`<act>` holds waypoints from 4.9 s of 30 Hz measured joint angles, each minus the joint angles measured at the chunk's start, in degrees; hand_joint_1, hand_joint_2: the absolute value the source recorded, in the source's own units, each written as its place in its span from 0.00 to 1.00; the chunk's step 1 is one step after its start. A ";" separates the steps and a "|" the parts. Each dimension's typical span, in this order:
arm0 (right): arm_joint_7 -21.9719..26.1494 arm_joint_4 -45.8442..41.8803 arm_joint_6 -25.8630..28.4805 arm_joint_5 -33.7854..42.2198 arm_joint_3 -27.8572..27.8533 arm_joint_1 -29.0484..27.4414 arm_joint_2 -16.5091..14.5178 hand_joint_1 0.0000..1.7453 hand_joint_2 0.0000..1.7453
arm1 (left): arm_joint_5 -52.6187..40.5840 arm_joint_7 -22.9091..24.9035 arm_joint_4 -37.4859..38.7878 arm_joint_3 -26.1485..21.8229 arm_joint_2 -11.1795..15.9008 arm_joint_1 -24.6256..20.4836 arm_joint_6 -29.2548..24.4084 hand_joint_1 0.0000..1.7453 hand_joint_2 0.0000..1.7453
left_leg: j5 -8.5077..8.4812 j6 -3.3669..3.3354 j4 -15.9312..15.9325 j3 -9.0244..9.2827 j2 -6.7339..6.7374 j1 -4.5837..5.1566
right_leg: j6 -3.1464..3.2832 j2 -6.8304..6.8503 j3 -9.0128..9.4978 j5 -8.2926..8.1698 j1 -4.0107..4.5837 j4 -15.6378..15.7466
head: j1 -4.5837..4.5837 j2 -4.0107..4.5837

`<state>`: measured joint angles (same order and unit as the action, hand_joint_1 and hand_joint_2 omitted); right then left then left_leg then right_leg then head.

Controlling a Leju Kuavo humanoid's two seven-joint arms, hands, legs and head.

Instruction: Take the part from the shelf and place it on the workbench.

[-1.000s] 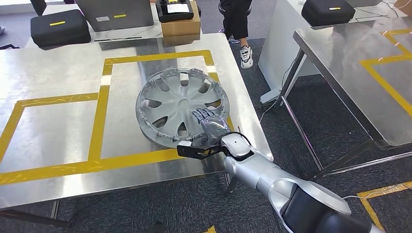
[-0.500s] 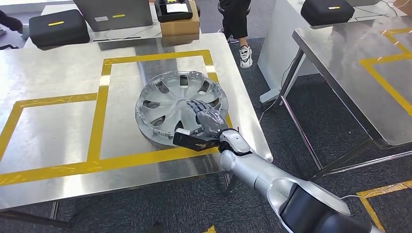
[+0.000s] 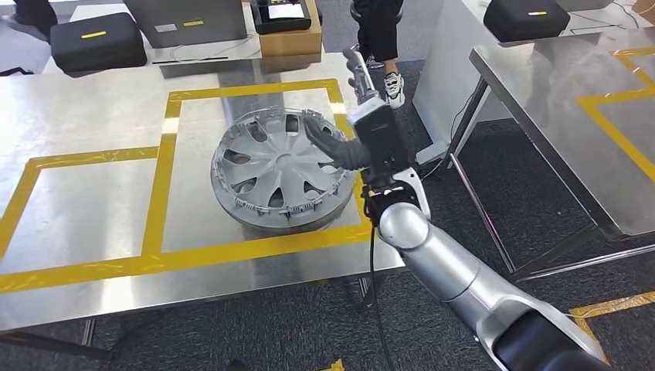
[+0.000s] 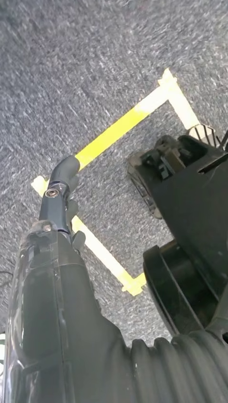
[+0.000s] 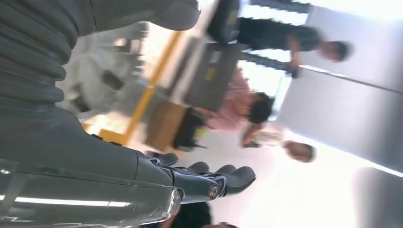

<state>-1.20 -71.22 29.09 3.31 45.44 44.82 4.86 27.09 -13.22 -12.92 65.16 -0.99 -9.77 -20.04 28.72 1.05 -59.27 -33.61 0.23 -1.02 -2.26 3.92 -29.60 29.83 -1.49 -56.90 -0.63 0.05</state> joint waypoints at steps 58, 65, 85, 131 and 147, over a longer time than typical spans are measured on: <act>24.79 -58.30 -12.04 21.26 -19.06 -45.59 12.15 0.00 1.00 | 10.87 -3.96 0.48 -12.04 5.54 3.17 -3.41 0.00 0.00 | -0.34 -2.02 1.03 0.54 -0.31 0.65 | -0.79 -3.36 -6.29 7.52 -0.54 -15.09 | -0.94 0.01; 23.94 -55.87 -11.12 19.01 -18.12 -45.72 11.97 0.00 1.00 | 9.83 -2.65 0.46 -12.06 5.85 2.54 -3.35 0.00 0.00 | -1.32 -0.30 1.11 0.04 -1.60 0.53 | 1.30 -4.01 -0.13 -0.29 0.52 -0.09 | -1.54 0.00; 22.68 -50.65 -9.24 23.43 -17.82 -46.07 11.37 0.00 1.00 | 6.07 0.16 0.15 -11.73 5.49 1.28 -1.33 0.00 0.00 | 1.43 -1.87 1.14 3.26 -0.30 0.18 | -0.43 -3.29 -7.92 2.23 0.01 -8.22 | -0.22 0.01; 8.68 -3.44 4.15 18.29 -13.10 -41.56 11.67 0.00 1.00 | 1.67 4.00 -0.38 -7.91 1.75 0.35 0.33 0.00 0.00 | 2.07 -0.25 -4.29 -5.61 -0.36 1.07 | 4.76 -2.87 2.38 -2.77 2.88 5.01 | -3.64 0.01; -8.18 44.34 2.32 16.93 -9.44 -41.41 3.86 0.00 1.00 | 0.07 5.67 -0.33 -6.12 1.05 0.05 0.96 0.00 0.00 | 0.57 -1.86 -0.28 1.02 -0.60 -0.05 | 0.48 -3.28 -9.20 4.49 0.97 -11.89 | -3.76 0.02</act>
<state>-9.38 -26.88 31.41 20.25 36.00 3.41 8.72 27.16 -7.55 -13.25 59.04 0.06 -9.72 -19.08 29.29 -0.81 -59.55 -32.59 -0.36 -1.07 -1.78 0.64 -38.80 34.32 -0.51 -68.79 -4.39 0.07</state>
